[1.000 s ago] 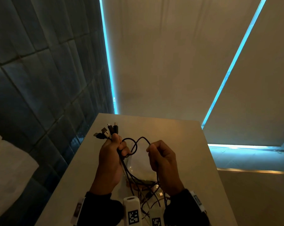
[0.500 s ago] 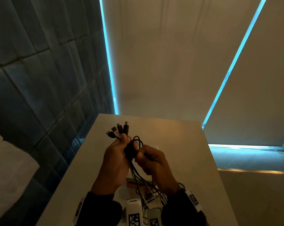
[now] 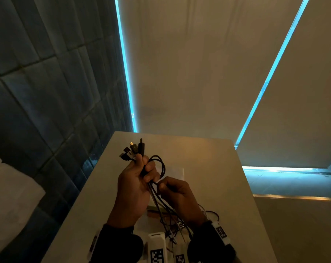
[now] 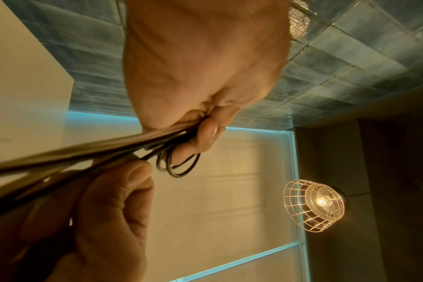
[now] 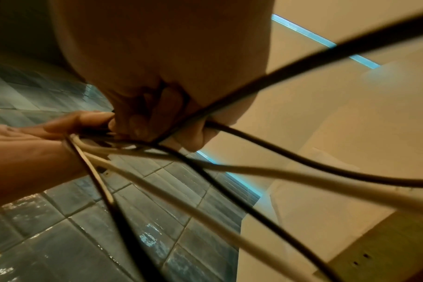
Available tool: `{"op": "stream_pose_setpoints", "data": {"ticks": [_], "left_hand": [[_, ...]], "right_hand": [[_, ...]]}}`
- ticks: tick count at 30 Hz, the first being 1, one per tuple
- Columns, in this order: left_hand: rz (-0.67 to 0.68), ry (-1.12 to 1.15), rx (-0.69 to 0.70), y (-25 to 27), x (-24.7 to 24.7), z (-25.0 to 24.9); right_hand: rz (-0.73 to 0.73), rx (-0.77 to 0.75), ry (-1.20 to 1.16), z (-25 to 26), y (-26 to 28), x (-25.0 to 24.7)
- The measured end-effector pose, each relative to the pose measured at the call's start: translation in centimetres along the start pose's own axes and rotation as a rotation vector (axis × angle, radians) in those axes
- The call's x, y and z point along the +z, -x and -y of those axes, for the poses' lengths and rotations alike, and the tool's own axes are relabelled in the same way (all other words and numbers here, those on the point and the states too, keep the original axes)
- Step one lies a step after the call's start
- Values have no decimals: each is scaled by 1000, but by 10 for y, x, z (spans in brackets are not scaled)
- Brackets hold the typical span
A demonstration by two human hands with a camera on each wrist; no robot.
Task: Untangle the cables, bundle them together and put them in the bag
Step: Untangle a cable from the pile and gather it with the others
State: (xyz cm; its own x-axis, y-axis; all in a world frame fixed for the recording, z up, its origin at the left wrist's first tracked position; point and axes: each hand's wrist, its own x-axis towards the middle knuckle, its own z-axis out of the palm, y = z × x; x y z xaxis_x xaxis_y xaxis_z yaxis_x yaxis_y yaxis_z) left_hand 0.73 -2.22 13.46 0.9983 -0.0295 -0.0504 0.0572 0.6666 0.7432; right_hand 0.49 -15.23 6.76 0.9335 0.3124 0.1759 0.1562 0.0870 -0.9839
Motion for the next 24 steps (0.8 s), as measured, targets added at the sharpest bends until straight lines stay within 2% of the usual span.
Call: {"op": "stream_pose_setpoints", "data": {"ticks": [12, 20, 24], "left_hand": [[-9, -43, 19, 1, 0, -7], [24, -3, 22, 2, -3, -15], [-21, -57, 10, 0, -5, -15]], "right_hand": [[-122, 128, 240, -81, 6, -20], [-162, 205, 376, -119, 15, -31], [-212, 262, 402, -121, 18, -33]]}}
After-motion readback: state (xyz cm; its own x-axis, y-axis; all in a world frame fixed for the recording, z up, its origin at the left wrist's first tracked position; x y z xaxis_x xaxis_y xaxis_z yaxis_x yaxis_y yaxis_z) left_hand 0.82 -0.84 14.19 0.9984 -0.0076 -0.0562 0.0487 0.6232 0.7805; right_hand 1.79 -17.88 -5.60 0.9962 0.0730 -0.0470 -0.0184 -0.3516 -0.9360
